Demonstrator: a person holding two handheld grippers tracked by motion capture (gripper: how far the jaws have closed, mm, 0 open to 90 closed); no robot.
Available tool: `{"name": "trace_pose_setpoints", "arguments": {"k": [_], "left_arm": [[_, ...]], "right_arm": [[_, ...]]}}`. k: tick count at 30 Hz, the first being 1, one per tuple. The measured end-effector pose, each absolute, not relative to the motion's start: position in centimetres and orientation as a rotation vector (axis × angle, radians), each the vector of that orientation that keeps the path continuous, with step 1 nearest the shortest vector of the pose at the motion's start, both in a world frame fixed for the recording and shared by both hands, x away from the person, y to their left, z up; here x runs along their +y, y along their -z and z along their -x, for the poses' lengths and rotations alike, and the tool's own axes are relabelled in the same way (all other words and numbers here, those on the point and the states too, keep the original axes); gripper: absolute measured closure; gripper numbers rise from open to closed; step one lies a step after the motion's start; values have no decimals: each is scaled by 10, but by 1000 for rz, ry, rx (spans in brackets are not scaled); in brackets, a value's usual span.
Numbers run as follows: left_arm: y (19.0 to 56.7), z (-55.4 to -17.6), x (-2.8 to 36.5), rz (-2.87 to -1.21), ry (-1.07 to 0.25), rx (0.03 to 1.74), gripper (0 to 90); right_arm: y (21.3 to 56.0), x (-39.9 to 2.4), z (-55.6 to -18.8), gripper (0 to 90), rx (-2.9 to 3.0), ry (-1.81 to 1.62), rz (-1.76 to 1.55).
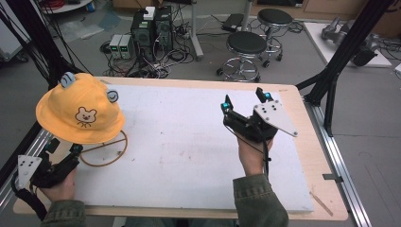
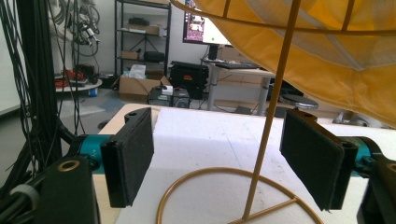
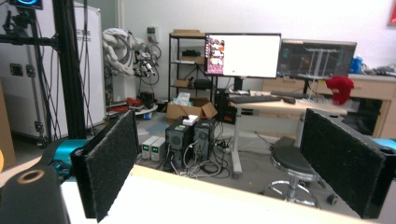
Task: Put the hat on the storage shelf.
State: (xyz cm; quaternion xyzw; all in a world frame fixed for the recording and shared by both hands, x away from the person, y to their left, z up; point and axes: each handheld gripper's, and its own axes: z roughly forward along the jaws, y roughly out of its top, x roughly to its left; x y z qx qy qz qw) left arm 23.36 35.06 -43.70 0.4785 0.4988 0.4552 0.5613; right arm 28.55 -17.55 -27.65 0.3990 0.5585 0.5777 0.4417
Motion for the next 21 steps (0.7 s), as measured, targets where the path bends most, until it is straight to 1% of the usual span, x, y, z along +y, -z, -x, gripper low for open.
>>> {"name": "trace_pose_setpoints", "arguments": {"k": [11,17,21], "left_arm": [[437,-233,350,-1130,-1076,1172,262],[437,-234,350,-1133,-1077,1170,262],[437,-234,350,-1135,-1076,1171,262]], "right_arm": [[307,-226,-271,107,1340,-1391,-1112],[340,-253,-265,108,1327,-1349,-1211],[360,-263,-260,107,1343,-1290,-1239]]}}
